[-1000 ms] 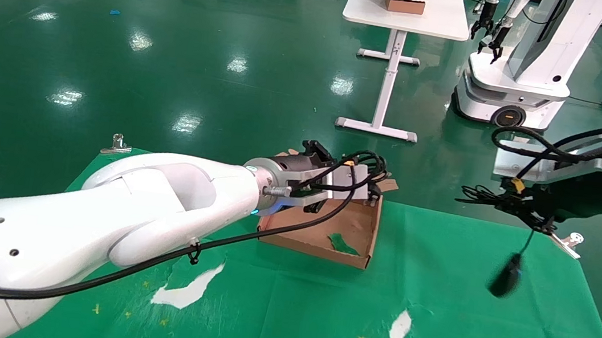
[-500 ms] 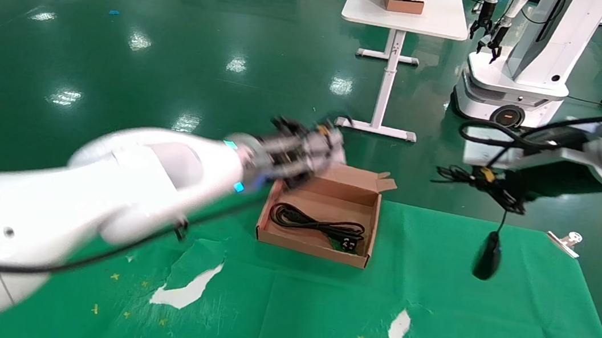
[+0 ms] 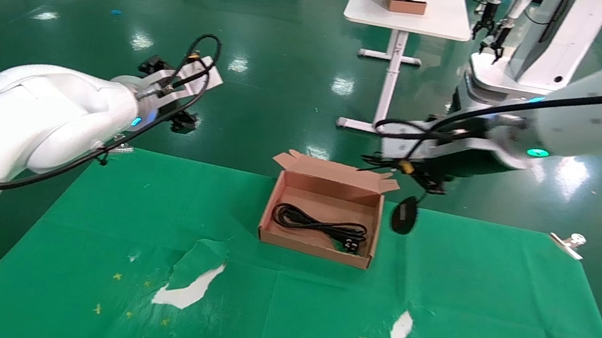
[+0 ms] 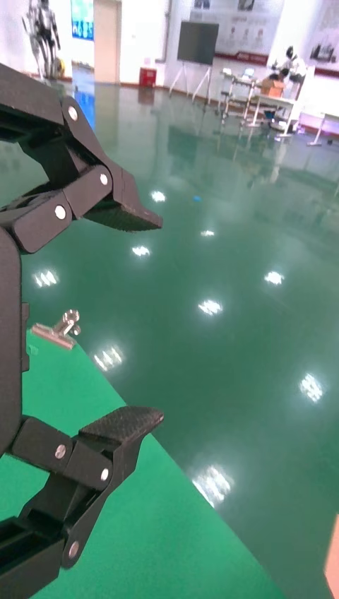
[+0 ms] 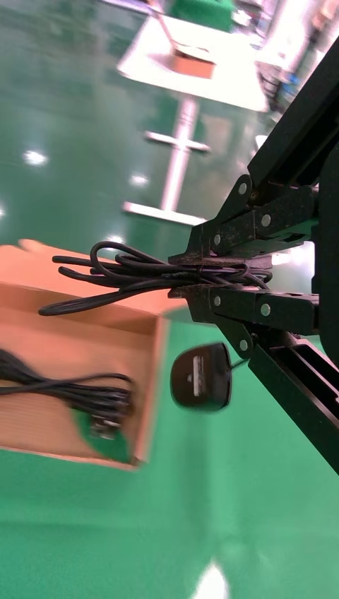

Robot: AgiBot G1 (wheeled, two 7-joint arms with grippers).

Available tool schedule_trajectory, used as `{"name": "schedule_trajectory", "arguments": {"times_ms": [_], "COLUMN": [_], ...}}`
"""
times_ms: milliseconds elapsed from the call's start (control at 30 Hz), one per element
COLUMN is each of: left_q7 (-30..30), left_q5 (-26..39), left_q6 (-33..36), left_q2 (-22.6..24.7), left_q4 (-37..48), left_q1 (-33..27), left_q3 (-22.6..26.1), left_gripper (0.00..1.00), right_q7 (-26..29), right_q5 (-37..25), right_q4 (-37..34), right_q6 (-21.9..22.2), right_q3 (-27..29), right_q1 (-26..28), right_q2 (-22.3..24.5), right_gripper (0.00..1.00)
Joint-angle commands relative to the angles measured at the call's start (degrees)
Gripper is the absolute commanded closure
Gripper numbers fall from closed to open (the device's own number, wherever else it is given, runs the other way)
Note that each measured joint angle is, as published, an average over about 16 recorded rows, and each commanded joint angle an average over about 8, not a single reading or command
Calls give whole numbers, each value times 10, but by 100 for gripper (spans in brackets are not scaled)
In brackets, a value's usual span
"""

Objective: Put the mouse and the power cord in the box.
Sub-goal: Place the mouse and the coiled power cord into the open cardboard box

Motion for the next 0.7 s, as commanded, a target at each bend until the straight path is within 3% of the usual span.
{"name": "schedule_trajectory", "arguments": {"times_ms": [33, 200, 333, 500, 700], "left_q7": [2, 14, 21, 28, 34], "left_q5": [-8, -20, -28, -36, -44], "left_q6": [3, 0, -1, -3, -5], "left_q2": [-1, 0, 0, 0, 1], "left_q4": [10, 15, 18, 21, 24], "left_q1": [-4, -5, -6, -7, -7], "left_q3": [-2, -1, 0, 2, 3], "left_gripper": [0, 0, 0, 0, 0], "right_q7": [-24, -121, -170, -176, -147], "right_q5": [5, 31, 72, 130, 179], "right_q4": [-27, -107, -116, -85, -87], "right_q6": [16, 96, 164, 226, 257], "right_q3": [0, 2, -7, -45, -98], "right_q1": [-1, -15, -41, -76, -94], "right_q2": [-27, -94, -114, -117, -116], "right_gripper": [100, 100, 100, 100, 100]}}
